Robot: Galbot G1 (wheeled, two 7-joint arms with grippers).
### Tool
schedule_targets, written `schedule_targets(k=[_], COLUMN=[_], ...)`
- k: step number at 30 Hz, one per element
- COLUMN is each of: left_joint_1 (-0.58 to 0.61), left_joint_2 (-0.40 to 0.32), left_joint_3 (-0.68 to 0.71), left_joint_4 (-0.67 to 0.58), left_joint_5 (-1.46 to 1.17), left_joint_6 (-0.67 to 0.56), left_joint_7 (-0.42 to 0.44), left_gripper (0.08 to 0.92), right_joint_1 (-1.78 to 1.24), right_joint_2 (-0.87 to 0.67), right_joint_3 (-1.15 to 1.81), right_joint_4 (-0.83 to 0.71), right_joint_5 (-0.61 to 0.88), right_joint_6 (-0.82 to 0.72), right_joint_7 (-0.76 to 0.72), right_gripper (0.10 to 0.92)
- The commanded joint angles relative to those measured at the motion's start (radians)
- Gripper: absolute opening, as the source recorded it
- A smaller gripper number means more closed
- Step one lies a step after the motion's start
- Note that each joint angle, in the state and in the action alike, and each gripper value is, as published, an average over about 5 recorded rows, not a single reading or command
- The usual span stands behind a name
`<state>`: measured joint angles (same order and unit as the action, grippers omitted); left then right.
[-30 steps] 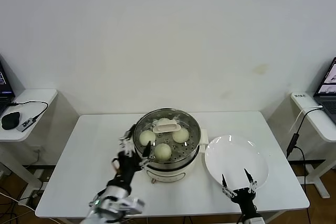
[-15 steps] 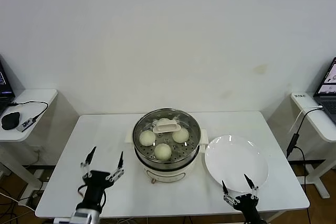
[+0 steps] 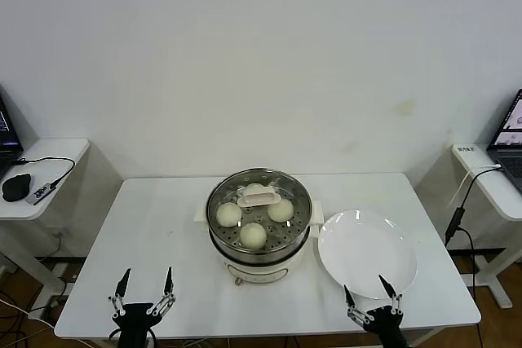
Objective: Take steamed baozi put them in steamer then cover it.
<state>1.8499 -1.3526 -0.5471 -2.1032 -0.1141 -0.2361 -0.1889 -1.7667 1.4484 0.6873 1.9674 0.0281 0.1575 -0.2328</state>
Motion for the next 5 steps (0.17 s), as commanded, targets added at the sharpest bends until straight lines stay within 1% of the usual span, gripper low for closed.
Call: schedule_targets(k=[1, 5], left_joint_1=[0.038, 0.032], left_joint_2=[-0.009, -0.009], left_joint_3=[-0.023, -0.027], left_joint_4=[0.031, 0.035], left_joint_5=[-0.029, -0.028], left_joint_6=[-0.05, -0.046], left_joint_7=[0.009, 0.017], left_gripper=[0.823, 0.823], right_joint_1=[-0.009, -0.014], right_joint_2=[0.001, 0.004], right_joint_3=[-0.017, -0.019], right_joint_4=[0.01, 0.008], right_joint_5=[0.01, 0.001], right_joint_6=[-0.011, -0.009], right_joint_7=[0.002, 0.006], right_gripper=[0.823, 0.823])
